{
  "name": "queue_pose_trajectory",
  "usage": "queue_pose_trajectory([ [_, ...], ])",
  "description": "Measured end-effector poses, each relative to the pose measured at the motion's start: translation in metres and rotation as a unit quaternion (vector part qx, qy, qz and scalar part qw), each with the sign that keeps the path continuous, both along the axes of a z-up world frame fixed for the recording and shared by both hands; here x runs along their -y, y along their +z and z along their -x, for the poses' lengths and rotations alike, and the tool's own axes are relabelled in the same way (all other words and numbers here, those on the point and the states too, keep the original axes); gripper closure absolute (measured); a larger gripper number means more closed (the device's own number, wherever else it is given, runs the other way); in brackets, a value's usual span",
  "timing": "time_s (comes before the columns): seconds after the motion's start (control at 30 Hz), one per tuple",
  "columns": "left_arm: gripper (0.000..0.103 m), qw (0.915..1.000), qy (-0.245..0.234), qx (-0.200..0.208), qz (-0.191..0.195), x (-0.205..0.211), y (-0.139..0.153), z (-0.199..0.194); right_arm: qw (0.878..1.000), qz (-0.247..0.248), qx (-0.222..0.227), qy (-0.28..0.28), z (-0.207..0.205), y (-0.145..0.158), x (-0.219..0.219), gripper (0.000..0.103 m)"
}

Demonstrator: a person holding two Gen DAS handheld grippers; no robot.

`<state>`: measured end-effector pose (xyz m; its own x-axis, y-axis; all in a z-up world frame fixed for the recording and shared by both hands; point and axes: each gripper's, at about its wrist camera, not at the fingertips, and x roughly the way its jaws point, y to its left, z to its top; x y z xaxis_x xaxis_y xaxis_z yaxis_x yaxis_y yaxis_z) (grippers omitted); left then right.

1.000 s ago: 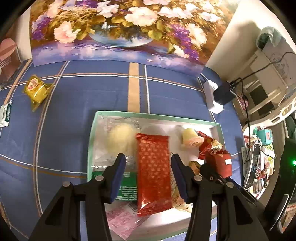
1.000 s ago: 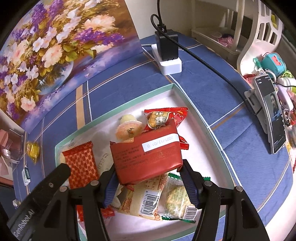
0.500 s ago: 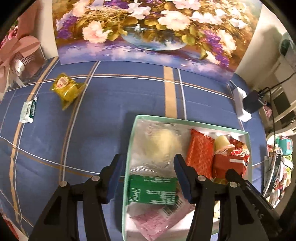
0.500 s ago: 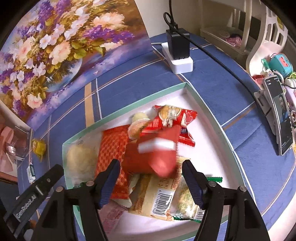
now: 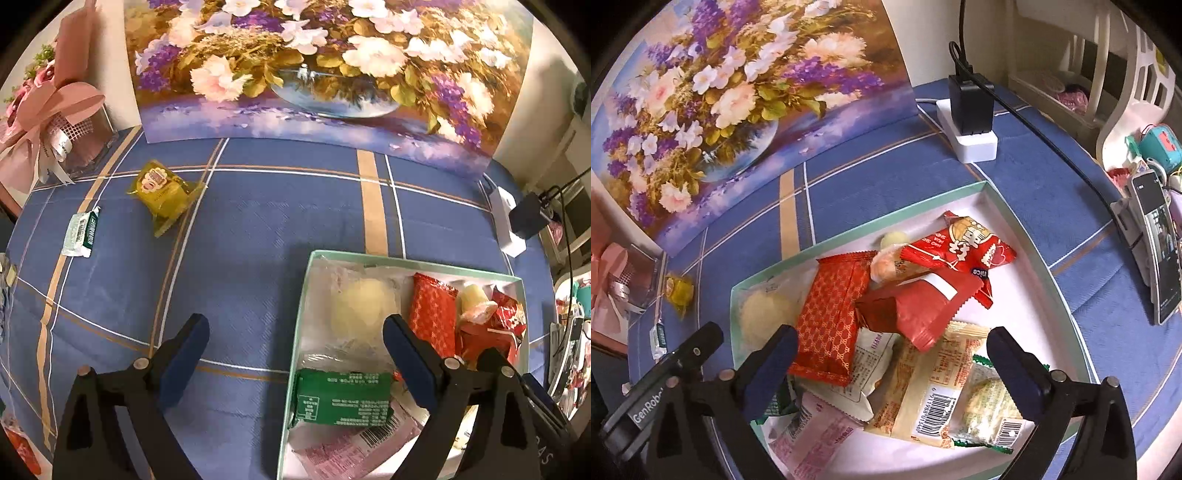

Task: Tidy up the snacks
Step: 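Move both open grippers to the yellow bread bag and green barcode bag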

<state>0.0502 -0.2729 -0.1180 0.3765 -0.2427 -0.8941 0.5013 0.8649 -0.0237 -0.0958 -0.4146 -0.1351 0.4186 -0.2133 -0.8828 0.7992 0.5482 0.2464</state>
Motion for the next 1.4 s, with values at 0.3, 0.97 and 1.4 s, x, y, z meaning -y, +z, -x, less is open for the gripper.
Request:
queue_pose_trajectory([
  [0.3,0.007,0.9999,0.009,0.003,-0.012,-0.004,-0.002,-0.005,1.000,0.006,-0.005,0.007,-0.005,0.001,-0.004,0.000],
  [0.97,0.007,0.9955,0.092,0.014,-0.016,-0.084,0.014,-0.063,0.997,0.036,0.007,0.070,-0.050,0.018,-0.049,0.000],
  [1.4,0.007,0.9881,0.152,0.006,0.023,-0.203,0.020,-0.189,0.983,0.051,0.048,0.170,-0.170,0.029,-0.110,0.000],
])
